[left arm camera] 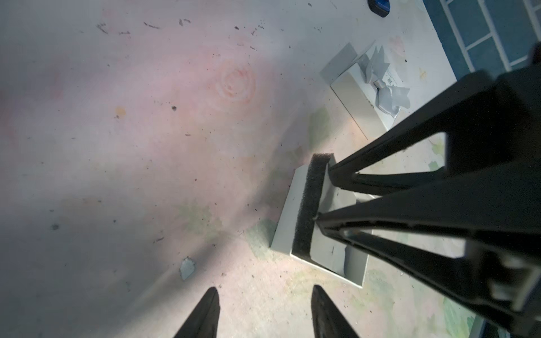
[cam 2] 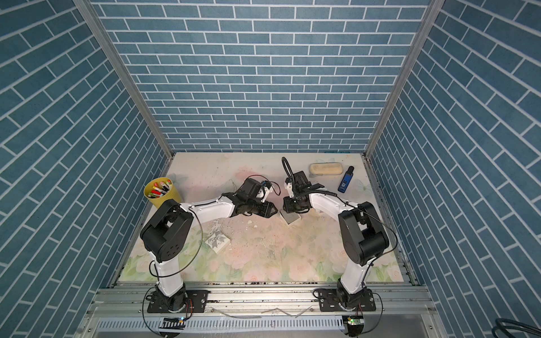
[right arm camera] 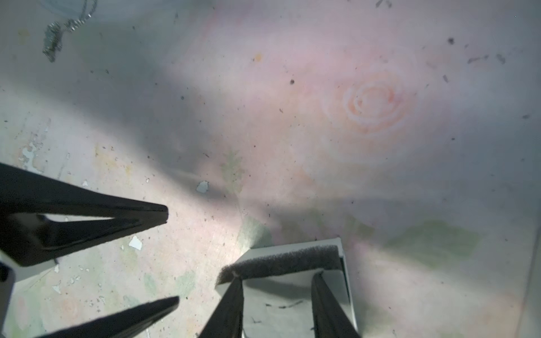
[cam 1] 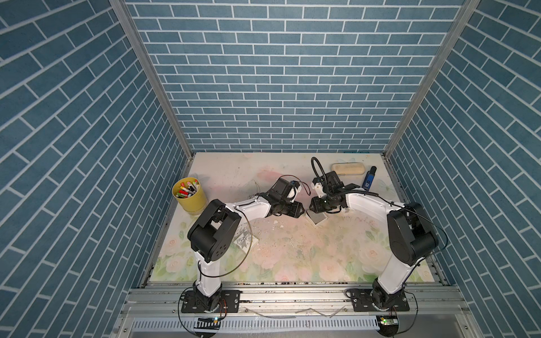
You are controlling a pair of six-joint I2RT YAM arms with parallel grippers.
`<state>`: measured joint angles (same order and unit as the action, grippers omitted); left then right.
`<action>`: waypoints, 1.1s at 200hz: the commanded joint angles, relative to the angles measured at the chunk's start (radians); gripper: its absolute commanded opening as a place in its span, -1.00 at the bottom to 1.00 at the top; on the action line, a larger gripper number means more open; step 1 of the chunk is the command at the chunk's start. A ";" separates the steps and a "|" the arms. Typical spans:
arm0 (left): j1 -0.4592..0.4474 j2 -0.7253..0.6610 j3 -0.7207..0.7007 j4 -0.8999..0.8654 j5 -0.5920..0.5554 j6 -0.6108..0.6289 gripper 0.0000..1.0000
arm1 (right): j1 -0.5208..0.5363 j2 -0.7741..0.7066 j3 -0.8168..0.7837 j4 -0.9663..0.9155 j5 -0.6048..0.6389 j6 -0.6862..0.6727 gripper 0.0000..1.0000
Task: Take the necklace out of the lift-off lid jewelry box
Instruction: Place the inner lining in the jewelry box.
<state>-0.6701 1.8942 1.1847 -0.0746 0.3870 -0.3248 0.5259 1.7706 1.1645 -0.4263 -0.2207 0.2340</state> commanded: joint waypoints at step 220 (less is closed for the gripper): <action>0.023 0.048 -0.033 0.088 0.025 -0.054 0.02 | 0.036 -0.035 0.083 -0.195 0.106 -0.020 -0.24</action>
<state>-0.6563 1.9423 1.1675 -0.0063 0.3985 -0.3660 0.5575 1.7931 1.2030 -0.5617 -0.1268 0.2268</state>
